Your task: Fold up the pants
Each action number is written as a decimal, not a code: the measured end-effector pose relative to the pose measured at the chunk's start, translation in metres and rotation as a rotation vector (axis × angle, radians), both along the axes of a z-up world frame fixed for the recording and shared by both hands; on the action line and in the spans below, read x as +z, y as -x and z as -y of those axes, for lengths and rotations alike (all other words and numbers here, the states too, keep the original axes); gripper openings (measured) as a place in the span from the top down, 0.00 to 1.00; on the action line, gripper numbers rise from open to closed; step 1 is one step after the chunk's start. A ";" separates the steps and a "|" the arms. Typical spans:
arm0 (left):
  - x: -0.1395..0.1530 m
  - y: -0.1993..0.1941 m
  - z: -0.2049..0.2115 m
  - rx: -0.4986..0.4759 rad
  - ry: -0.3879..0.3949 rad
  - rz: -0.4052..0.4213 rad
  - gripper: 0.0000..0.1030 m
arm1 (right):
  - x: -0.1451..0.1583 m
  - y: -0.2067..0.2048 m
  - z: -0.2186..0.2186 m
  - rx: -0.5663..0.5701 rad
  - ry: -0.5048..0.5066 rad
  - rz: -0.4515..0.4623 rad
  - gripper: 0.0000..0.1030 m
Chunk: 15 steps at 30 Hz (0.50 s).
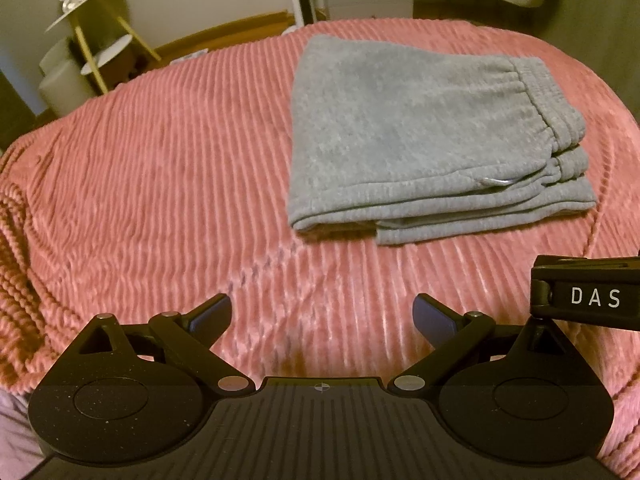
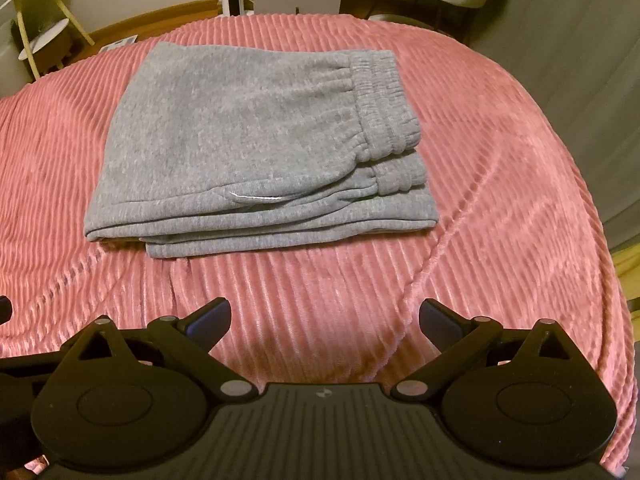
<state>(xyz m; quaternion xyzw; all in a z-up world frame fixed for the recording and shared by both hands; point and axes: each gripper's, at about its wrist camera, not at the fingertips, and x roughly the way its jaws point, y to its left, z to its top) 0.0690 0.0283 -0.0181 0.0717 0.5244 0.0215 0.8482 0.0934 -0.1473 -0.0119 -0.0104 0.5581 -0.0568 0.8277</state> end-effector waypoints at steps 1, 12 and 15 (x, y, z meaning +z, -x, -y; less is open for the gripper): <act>0.000 0.000 0.000 0.000 0.000 0.000 0.03 | 0.000 0.000 0.000 -0.001 0.001 0.001 0.03; 0.000 -0.001 0.002 -0.010 -0.006 -0.003 0.03 | 0.000 0.000 0.001 -0.010 -0.003 0.001 0.03; -0.001 -0.001 0.002 -0.013 -0.008 -0.004 0.03 | 0.000 0.000 0.001 -0.011 -0.003 0.000 0.03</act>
